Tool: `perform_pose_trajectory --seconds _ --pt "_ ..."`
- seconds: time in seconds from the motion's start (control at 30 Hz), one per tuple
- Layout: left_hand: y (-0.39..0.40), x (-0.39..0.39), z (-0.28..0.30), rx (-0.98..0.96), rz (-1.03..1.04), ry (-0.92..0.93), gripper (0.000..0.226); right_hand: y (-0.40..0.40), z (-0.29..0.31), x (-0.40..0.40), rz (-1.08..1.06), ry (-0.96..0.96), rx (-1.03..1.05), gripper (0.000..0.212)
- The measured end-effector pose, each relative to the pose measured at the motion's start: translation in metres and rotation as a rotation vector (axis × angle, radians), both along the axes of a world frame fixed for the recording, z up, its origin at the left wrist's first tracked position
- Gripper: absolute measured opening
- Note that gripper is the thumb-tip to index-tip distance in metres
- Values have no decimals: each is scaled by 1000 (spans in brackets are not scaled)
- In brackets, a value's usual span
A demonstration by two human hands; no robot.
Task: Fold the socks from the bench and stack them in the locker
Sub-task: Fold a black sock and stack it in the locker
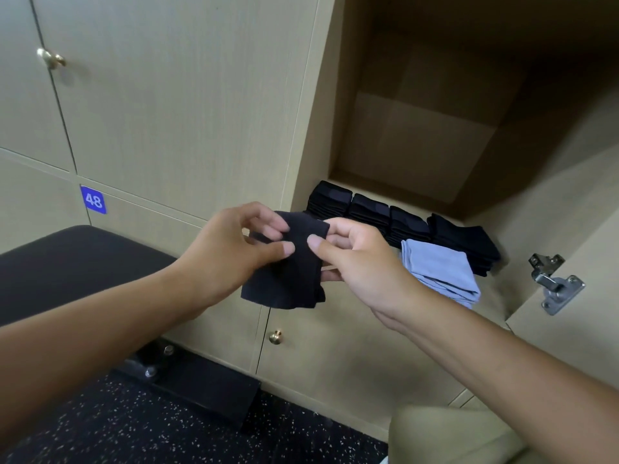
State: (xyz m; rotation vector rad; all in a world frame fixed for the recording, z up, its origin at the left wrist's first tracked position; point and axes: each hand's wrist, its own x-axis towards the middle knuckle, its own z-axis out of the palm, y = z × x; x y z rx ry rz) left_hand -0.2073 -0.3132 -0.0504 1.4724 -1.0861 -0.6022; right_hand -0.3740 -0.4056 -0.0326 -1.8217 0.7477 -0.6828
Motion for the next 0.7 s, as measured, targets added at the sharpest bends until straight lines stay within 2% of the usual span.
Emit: perform_pose_trajectory --seconds 0.1,0.17,0.3,0.37,0.5,0.6,0.7 --pt "-4 7 -1 -4 120 -27 27 -4 8 -4 42 -20 -22 17" --pt "-4 10 0 -2 113 -23 27 -7 11 -7 57 -45 -9 19" --pt "-3 11 1 -50 -166 225 23 -11 14 -8 79 -111 96 22" --pt "-1 8 2 -55 -244 271 24 -13 12 -9 72 -110 125 22" --pt "0 4 4 -103 -287 253 29 -15 8 -10 1 -98 134 22" --pt "0 4 4 -102 -282 162 28 -19 3 -9 -146 -125 102 17" --pt "-1 3 4 -95 -237 104 33 -23 1 -8 -204 -103 -23 27"
